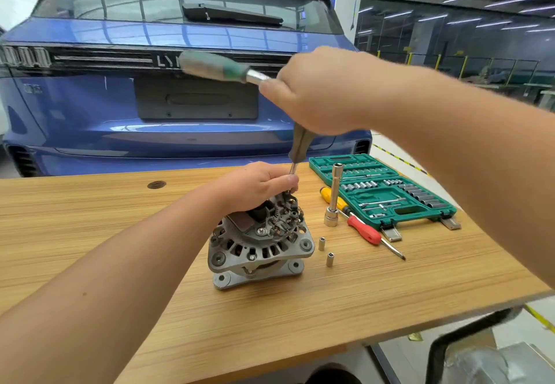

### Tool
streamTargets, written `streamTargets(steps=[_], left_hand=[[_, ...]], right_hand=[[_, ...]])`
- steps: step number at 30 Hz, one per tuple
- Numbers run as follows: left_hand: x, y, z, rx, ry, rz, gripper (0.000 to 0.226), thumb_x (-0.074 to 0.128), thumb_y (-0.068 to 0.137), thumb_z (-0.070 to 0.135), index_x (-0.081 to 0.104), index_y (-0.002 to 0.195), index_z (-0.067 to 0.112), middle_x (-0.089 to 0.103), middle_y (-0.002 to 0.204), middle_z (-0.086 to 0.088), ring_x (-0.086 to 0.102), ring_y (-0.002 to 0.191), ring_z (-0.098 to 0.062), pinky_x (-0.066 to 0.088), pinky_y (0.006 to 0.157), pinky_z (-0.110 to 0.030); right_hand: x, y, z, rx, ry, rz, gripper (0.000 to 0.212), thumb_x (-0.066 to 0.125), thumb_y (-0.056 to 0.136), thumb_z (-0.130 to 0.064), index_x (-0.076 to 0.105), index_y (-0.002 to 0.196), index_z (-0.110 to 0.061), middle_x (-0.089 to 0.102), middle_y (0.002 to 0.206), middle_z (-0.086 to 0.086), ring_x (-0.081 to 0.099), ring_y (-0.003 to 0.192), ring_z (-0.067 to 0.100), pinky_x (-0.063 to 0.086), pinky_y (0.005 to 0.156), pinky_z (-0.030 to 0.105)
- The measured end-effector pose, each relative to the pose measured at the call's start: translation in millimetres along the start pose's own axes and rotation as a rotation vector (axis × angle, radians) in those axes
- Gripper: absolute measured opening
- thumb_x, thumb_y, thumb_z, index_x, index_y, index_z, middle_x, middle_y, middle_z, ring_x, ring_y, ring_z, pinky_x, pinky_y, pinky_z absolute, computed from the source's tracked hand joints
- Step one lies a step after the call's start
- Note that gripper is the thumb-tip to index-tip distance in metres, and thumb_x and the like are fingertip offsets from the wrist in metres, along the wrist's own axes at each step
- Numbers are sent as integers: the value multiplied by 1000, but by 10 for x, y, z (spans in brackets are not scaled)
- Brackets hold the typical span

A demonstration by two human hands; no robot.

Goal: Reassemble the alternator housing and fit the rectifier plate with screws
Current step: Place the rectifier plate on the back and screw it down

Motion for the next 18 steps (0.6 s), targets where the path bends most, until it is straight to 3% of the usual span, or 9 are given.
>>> streamTargets(steps=[2,4,7,9,12,14,16,18], left_hand=[[6,6,-6,-5,5,-1,30,38,103,59,65,91,52,62,104,29,55,95,9,37,72,-19],[4,10,-5,4,-5,5,32,38,104,58,67,94,48,65,108,22,56,97,6,37,73,-19],[11,16,4,16,-4,7,32,40,105,55,68,98,42,66,108,18,58,100,2,39,75,-19],[22,13,3,30,18,-4,31,41,105,54,67,99,40,66,108,18,58,100,1,39,76,-18],[22,10,7,45,50,-16,23,42,105,52,63,98,47,65,107,18,57,99,3,39,75,-18],[25,20,13,45,45,-18,22,42,106,50,61,94,49,64,105,23,56,98,5,39,76,-17],[27,27,14,35,49,-21,24,41,106,50,60,92,51,62,102,27,55,96,6,38,75,-17],[28,34,0,29,58,-23,24,41,106,52,60,91,52,60,100,28,55,95,6,38,74,-18]], right_hand=[[24,95,76,83,193,-123,35,34,105,-34,61,92,-16,73,84,2,66,76,26,49,68,36],[130,95,160,231,700,-195,25,35,102,-18,59,103,-11,77,86,3,75,87,21,56,80,35],[351,-5,175,418,1777,-101,13,39,104,-15,50,108,-12,75,87,9,75,84,22,55,53,20],[519,-72,166,405,2178,24,7,44,105,-15,49,109,-14,76,88,7,74,88,22,53,52,19],[654,-120,194,432,2459,244,14,49,104,-12,54,91,-13,73,75,1,70,80,19,53,73,25],[705,-144,220,443,2514,369,22,51,103,-12,56,82,-12,69,73,-2,63,79,17,49,74,24],[710,-161,237,353,2449,472,23,52,104,-12,50,82,-18,65,84,-2,57,93,18,46,73,26],[735,-182,256,251,2214,579,19,55,103,-16,52,86,-24,63,100,-1,61,97,15,51,78,28]])
Point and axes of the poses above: each hand's wrist, its own y-axis towards the middle knuckle, its own x-axis out of the palm, z = x × y, the point moved 5 cm from there along y, towards the middle knuckle
